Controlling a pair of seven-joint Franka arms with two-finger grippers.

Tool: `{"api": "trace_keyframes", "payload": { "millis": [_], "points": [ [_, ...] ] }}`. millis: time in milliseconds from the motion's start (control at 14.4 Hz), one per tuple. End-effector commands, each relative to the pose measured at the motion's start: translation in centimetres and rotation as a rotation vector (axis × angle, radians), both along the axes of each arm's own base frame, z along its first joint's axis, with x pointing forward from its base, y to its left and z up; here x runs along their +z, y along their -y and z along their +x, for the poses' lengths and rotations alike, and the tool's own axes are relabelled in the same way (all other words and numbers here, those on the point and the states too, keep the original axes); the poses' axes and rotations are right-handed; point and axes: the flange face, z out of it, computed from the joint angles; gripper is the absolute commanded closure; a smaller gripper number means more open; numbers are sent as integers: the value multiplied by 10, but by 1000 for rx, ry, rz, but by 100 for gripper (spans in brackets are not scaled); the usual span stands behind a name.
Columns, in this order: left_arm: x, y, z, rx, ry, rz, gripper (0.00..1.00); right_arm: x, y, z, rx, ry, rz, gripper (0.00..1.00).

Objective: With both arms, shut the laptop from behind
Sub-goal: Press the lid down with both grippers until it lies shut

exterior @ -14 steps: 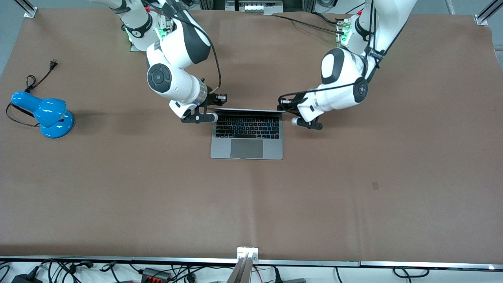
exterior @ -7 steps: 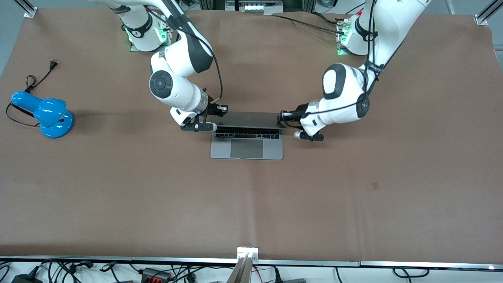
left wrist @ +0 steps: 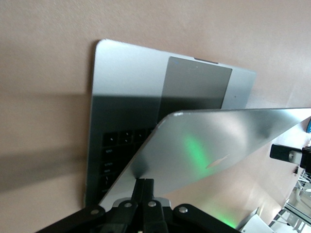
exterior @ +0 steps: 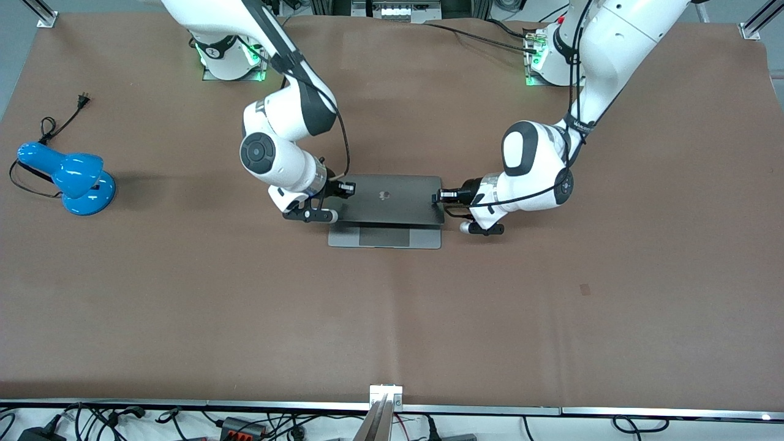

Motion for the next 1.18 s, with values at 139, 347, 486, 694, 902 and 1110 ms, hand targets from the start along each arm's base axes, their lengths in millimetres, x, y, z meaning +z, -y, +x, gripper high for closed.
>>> {"api": "trace_keyframes", "payload": {
  "millis": [139, 347, 486, 694, 902, 1110],
  "points": [
    [-35, 1, 23, 27, 23, 2, 100, -30, -5, 13, -12, 28, -20, 100],
    [-45, 1, 25, -9, 54, 34, 100, -39, -7, 17, -14, 32, -23, 100],
    [-50, 0, 23, -13, 51, 39, 100, -49, -8, 16, -16, 40, -27, 100],
    [-61, -1, 23, 5, 68, 52, 100, -67, -10, 13, -16, 41, -38, 100],
    [-61, -1, 24, -1, 73, 56, 100, -70, -12, 11, -14, 39, -41, 100],
    [-54, -2, 26, 2, 81, 57, 100, -70, -12, 11, -15, 38, -40, 100]
  ]
}}
